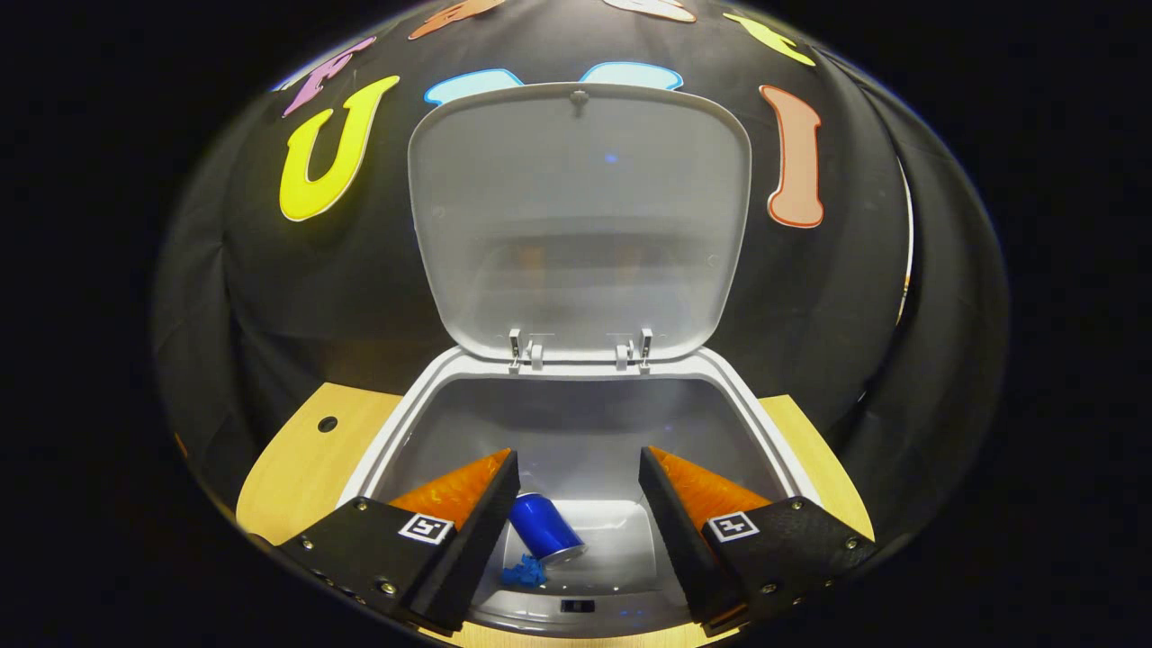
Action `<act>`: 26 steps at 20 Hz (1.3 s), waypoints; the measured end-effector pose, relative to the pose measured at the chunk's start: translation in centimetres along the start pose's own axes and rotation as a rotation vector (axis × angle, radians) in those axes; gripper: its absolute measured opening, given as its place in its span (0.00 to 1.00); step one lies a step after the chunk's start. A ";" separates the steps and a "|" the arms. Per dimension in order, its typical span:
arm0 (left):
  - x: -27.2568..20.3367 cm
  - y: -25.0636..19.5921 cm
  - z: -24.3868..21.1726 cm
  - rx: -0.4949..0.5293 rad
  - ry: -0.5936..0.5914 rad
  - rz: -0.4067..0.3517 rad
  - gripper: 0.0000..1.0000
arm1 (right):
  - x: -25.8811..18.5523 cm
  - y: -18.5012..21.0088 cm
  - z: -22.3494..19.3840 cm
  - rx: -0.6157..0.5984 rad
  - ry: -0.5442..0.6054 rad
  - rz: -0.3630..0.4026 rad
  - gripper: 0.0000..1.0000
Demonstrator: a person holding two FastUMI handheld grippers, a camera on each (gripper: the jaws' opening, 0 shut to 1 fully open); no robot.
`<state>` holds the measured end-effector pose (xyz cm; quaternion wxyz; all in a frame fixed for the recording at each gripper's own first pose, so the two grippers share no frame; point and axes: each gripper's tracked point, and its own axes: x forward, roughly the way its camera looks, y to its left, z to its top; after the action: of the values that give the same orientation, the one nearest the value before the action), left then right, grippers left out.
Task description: Press the lid of the desktop garbage bin to open it, pick up the crumpled paper on the desktop and throw it into the bin, then pick up the pop can on the desktop and drop it into the bin, and finally close the garbage bin lid.
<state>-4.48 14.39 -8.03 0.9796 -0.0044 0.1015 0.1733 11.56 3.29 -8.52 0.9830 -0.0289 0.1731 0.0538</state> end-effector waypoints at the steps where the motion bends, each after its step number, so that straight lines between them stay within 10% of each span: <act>1: -0.1 0.0 0.0 -0.001 0.000 -0.002 0.77 | -0.1 0.0 0.0 -0.002 -0.003 0.002 0.87; 26: -1.8 1.7 -1.5 -0.033 0.013 0.021 0.77 | -6.8 1.6 22.9 -0.062 -0.507 -0.009 0.87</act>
<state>-6.96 15.29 -9.06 0.9769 -0.0207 0.1049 0.1851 12.78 5.99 15.20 0.9939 -0.0453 -0.0806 0.0604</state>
